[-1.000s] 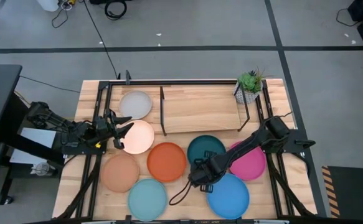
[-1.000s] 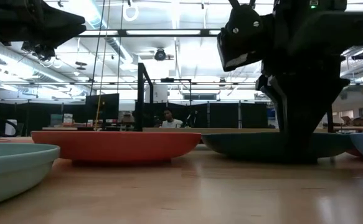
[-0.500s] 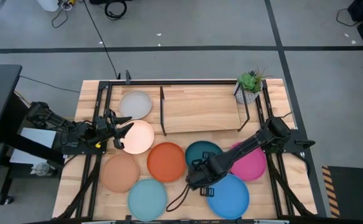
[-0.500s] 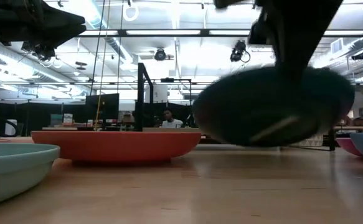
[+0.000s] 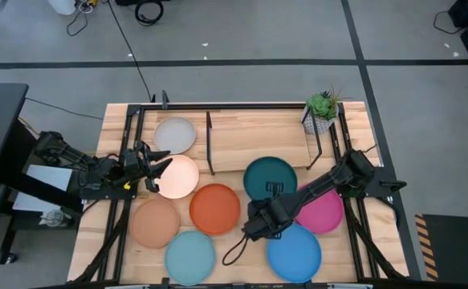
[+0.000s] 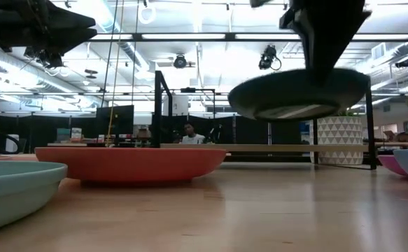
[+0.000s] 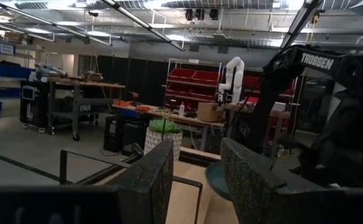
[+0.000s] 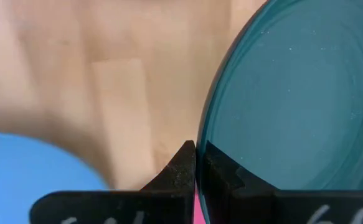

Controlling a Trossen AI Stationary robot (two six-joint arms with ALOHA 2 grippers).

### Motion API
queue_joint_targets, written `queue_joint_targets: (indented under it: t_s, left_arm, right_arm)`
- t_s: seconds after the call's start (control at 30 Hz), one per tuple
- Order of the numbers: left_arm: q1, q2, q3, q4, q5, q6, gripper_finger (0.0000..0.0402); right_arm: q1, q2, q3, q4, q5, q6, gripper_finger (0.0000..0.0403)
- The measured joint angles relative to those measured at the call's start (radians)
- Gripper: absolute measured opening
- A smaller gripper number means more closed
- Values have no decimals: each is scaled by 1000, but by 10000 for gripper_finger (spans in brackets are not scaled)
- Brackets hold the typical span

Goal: Place and stack plates onto a shelf
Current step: Put the dark green plate on the shelf

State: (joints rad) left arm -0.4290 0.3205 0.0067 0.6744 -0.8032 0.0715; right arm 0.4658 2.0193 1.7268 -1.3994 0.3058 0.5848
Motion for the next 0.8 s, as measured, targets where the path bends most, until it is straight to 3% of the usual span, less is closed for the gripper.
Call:
queue_joint_targets:
  t_s: [0.5, 0.8]
  left_arm:
    - [-1, 0, 0, -36, 0, -42, 142]
    - [-1, 0, 0, -38, 0, -43, 142]
  right_arm:
    - [-224, -334, -467, 257, 68, -106, 20]
    - [-395, -388, -580, 370, 84, -263, 20]
